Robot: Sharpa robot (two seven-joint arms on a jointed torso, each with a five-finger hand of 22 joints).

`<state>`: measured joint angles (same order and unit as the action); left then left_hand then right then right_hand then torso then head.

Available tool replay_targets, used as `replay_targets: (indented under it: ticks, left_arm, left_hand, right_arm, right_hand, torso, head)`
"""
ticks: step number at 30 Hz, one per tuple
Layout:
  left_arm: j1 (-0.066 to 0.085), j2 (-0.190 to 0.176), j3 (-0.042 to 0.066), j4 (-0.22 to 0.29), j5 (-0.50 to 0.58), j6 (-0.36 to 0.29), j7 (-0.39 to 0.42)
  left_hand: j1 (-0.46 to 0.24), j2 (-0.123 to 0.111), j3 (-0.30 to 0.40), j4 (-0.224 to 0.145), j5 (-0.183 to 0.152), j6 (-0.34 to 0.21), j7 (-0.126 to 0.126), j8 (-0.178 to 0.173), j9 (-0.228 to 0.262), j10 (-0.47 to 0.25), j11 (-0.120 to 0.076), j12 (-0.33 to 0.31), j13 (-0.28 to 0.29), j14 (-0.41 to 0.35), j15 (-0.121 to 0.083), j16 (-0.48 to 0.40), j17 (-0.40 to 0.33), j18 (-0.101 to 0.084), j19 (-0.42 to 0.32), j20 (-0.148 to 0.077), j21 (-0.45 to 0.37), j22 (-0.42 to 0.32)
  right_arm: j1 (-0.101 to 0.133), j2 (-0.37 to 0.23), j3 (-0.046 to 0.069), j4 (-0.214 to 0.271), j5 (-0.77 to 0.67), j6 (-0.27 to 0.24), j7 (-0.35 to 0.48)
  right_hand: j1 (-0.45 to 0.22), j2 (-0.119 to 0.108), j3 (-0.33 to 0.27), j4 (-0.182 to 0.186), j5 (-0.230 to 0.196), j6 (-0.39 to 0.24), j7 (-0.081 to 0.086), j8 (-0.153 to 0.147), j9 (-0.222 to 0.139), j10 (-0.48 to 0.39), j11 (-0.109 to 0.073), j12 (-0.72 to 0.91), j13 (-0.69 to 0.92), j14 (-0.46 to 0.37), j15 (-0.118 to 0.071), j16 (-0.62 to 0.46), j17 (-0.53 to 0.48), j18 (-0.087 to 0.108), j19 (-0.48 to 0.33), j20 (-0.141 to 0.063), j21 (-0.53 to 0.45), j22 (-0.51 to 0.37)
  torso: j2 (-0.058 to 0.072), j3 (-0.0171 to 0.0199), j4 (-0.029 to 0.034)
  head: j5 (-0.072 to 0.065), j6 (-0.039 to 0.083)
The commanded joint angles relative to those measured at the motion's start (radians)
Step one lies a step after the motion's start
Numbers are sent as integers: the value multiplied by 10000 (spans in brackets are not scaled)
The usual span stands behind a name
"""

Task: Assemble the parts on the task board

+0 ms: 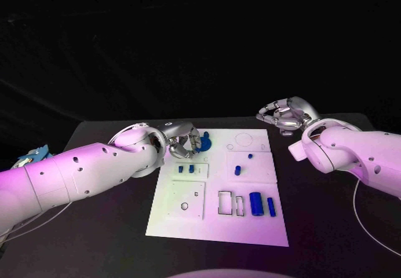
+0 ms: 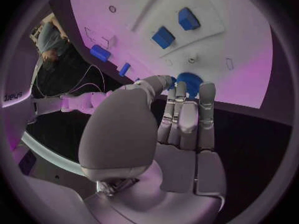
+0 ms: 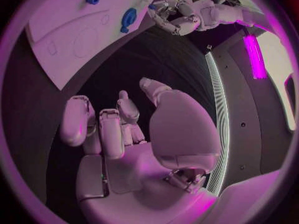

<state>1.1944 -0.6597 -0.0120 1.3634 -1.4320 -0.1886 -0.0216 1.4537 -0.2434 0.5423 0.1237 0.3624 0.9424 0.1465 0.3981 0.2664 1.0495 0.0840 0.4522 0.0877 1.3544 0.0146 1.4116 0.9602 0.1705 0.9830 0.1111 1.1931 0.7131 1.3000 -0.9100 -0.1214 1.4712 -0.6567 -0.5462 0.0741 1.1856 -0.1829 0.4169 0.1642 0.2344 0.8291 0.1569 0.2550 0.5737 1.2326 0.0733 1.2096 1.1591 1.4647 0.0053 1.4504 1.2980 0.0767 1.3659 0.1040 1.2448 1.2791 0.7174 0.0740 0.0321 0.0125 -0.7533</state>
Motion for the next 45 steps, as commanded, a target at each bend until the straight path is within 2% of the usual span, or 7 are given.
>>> replay_targets:
  ticks: [1,6,13,20,27,32,45]
  left_arm:
    - [14,-150,10,115,553,167,-71]
    - [12,-373,6,169,659,351,-151]
    - [1,-482,-20,170,716,519,-216]
    - [-15,-456,-44,102,735,608,-240]
    - [-51,-349,-81,-28,739,688,-250]
    - [-70,-282,-102,-138,727,678,-270]
    - [-78,-226,-111,-247,508,758,-250]
  left_hand:
    - [-121,22,-11,-53,-39,60,7,-65,-11,102,-5,-53,-12,46,-1,55,-18,20,53,26,32,-3]
    - [-133,15,-15,-55,-39,60,4,-76,-14,107,-6,-72,-16,36,1,49,-49,26,35,26,19,-29]
    - [-135,14,-16,-56,-39,60,2,-79,-14,108,-6,-78,-18,24,1,41,-81,26,33,27,18,-31]
    - [-135,14,-16,-56,-39,60,2,-79,-14,108,-6,-78,-18,24,1,41,-81,26,33,27,18,-31]
    - [-142,17,-15,-63,-38,72,-5,-88,-15,124,-10,-100,-21,24,0,42,-79,22,42,29,23,-15]
    - [-131,29,-7,-82,-36,84,-11,-99,-15,143,-16,-123,-25,7,-4,32,-125,30,21,27,9,-45]
    - [-119,32,-1,-103,-36,86,-11,-112,-18,153,-17,-145,-28,-7,-6,22,-160,29,31,25,16,-29]
  right_arm:
    - [-10,-11,2,-4,-22,124,77]
    - [-16,-34,2,-8,-21,126,70]
    - [-21,-40,1,-7,-20,124,67]
    - [-26,-36,1,-10,-21,121,72]
    - [-28,-36,1,-7,-21,119,72]
    - [-29,-35,1,-2,-21,119,74]
    - [-29,-38,1,5,-21,113,86]
  right_hand:
    - [-51,32,-11,73,41,-42,12,33,17,-74,7,-46,12,407,-67,-63,-7,128,-66,0,-60,-6]
    - [-51,32,-11,73,41,-42,12,33,17,-74,7,-46,12,407,-67,-63,-7,128,-66,0,-60,-6]
    - [-51,32,-11,73,41,-42,12,33,17,-74,7,-46,12,407,-67,-63,-7,128,-66,0,-60,-6]
    - [-51,32,-11,73,41,-42,12,33,17,-74,7,-46,12,407,-67,-63,-7,128,-66,0,-60,-6]
    - [-51,32,-11,73,41,-42,12,33,17,-74,7,-46,12,407,-67,-63,-7,128,-66,0,-60,-6]
    - [-51,46,-30,96,50,-38,8,54,25,-82,3,-60,-5,401,-71,-84,-33,133,-72,-4,-95,-25]
    - [-51,46,-30,96,50,-38,8,54,25,-82,3,-60,-5,401,-71,-84,-33,133,-72,-4,-95,-25]
  torso:
    - [-2,-20,28]
    - [-15,-10,32]
    - [6,-2,14]
    - [-4,12,-19]
    - [6,14,1]
    - [0,10,-11]
    - [-2,7,2]
  head:
    - [-14,-24]
    - [48,-28]
    - [64,-47]
    - [81,-66]
    - [59,-84]
    - [70,-105]
    - [50,-135]
